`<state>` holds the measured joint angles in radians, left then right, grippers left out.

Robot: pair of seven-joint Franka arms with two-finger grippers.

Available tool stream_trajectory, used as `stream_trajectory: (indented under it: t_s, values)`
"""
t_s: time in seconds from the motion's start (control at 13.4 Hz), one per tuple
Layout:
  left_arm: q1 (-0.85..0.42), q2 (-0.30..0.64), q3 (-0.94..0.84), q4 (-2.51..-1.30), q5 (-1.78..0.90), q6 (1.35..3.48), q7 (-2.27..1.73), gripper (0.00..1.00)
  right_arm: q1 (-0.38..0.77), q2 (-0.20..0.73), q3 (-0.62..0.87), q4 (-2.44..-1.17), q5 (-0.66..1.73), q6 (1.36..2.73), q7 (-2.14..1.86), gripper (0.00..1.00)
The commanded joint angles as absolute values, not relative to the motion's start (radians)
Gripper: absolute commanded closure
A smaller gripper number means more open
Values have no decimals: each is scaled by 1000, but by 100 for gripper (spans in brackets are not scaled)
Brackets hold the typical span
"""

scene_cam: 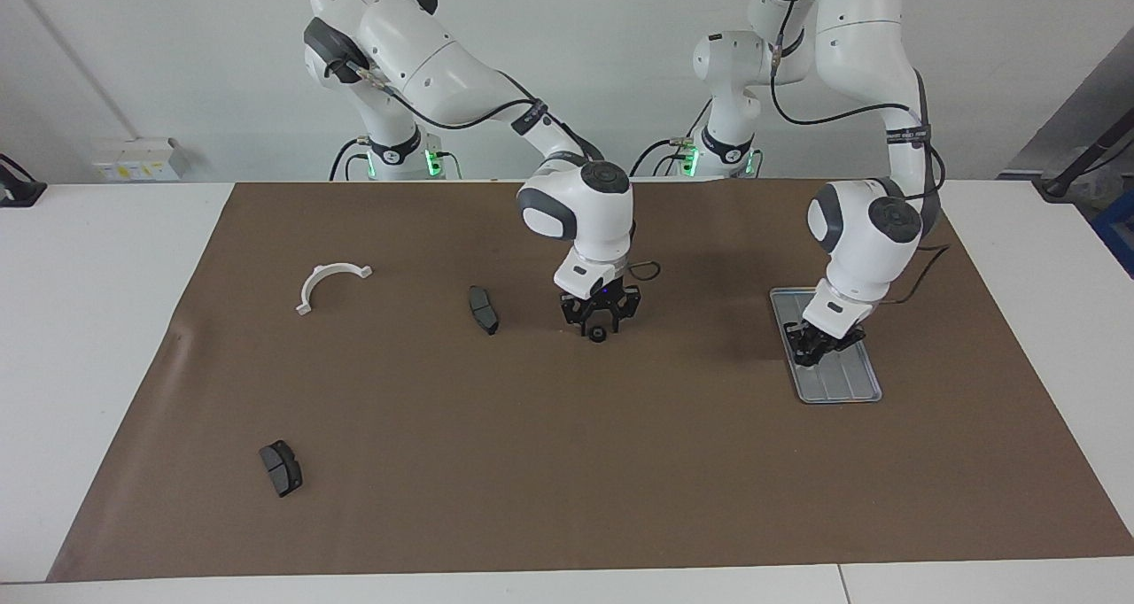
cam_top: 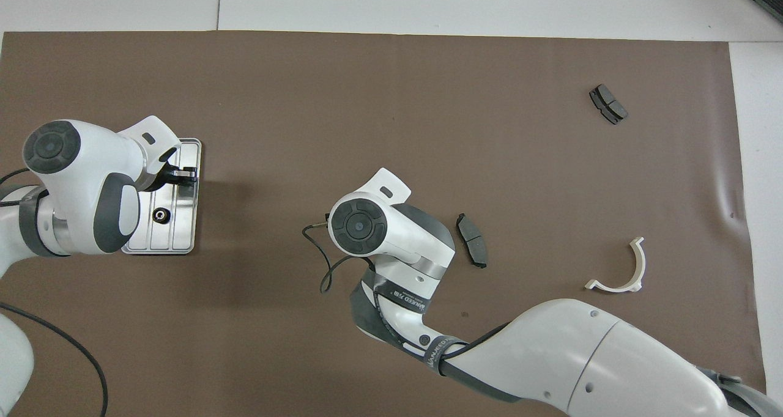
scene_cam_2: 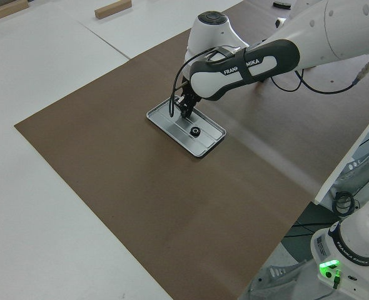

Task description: Place bearing gear from tray to pile

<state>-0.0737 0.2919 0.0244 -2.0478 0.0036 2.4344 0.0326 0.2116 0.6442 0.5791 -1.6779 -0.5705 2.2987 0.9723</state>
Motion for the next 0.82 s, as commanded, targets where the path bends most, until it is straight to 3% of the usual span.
stream_trajectory:
  t_s: [0.0,0.3,0.6,0.67,0.75]
  values:
    - [-84,301,31,-1950,-3,2326,5,90,189,652,595,-1689,-598,2330,982,41]
    - [-126,296,25,-1882,-84,2252,-111,90,187,652,595,-1690,-598,2353,986,58]
    - [-271,291,26,-1887,-86,2255,-362,90,187,652,595,-1687,-597,2339,988,93]
    - [-297,290,26,-1890,-86,2261,-408,90,187,650,595,-1683,-592,2336,988,100]
    - [-314,290,25,-1891,-86,2266,-443,90,189,650,595,-1675,-585,2326,989,100]
